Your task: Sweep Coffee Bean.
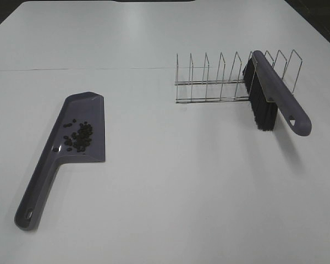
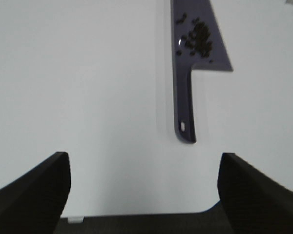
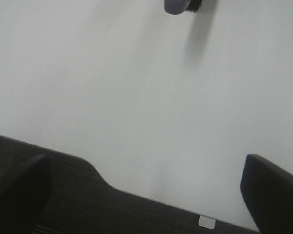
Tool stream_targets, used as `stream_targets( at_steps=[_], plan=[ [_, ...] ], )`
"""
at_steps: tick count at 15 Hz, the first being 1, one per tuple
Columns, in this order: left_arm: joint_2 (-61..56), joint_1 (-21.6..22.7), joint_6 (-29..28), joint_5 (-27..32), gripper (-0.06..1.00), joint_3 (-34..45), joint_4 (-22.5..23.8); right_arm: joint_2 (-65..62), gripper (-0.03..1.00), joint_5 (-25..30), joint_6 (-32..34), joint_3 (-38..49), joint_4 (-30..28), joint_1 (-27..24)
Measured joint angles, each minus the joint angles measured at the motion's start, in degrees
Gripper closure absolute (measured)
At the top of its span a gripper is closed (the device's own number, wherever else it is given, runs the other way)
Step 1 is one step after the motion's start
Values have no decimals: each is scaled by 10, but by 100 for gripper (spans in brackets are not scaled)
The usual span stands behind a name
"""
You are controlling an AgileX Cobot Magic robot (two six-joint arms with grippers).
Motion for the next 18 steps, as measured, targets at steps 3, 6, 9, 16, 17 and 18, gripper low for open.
stream_targets(
  at_steps=[3,6,9,16,17,18],
  plan=[
    [-89,0,64,2,19,9,-53,0,3,0,0,0,0,0],
    [-97,0,156,9,19,50,-128,0,3,0,-1,0,1,0],
    [-98,0,167,-36,19,62,-122,0,3,0,-1,0,1,0],
    [-98,0,166,-73,19,80,-109,0,3,0,-1,0,1,0],
    [-98,0,166,-73,19,80,-109,0,3,0,-1,0,1,0],
    [-98,4,166,-73,19,80,-109,-1,3,0,-1,0,1,5]
  ],
)
